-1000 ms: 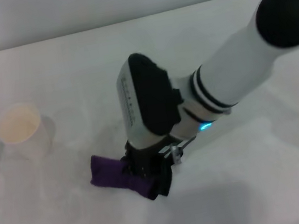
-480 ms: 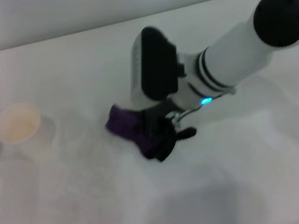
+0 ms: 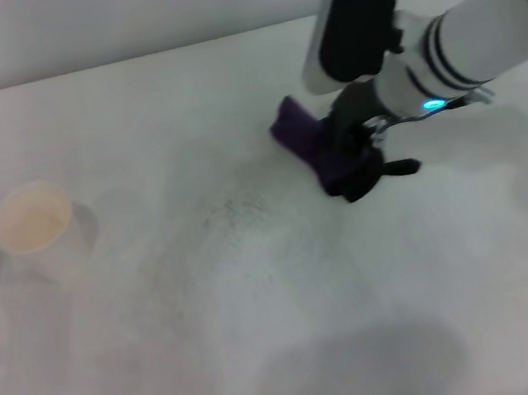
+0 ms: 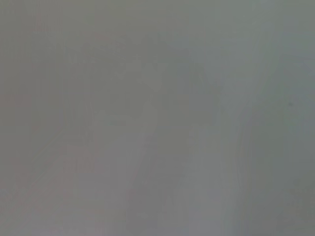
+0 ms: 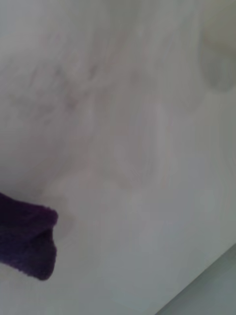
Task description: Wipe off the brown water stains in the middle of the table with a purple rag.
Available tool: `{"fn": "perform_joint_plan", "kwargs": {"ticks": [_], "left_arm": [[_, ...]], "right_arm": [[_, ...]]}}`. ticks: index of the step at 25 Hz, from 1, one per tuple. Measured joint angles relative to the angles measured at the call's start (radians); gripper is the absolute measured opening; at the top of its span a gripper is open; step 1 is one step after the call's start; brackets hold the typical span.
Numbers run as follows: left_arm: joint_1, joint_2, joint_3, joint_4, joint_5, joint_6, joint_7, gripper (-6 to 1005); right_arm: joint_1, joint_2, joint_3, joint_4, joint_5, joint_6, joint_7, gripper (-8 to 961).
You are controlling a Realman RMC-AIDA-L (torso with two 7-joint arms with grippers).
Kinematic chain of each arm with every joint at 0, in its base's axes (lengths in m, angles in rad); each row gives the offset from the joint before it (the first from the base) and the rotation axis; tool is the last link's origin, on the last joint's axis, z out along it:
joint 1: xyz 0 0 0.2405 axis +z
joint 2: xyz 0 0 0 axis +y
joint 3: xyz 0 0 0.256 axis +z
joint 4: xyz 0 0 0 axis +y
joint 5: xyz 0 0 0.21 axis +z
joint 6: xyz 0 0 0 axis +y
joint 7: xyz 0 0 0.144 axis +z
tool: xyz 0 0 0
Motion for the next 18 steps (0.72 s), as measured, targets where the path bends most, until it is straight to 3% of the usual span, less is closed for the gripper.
{"fn": "perform_joint_plan", "kwargs": {"ticks": [5, 10, 18], "left_arm": [[0.002, 0.000, 0.000, -0.001, 0.003, 0.017, -0.020, 877], [-0.003, 0.000, 0.000, -0.005, 0.003, 0.036, -0.025, 876], [-0.006, 0.000, 0.000, -0.007, 0.004, 0.063, -0.026, 876]], "right_arm": [[-0.091, -0.001, 0.115, -0.090, -0.057, 0.052, 0.016, 113], [-0.187, 0.000, 0.124, -0.211, -0.060, 0.101, 0.016, 120], [-0.227, 0.003, 0.125, -0.276, -0.030, 0.119, 0.061, 132]]}}
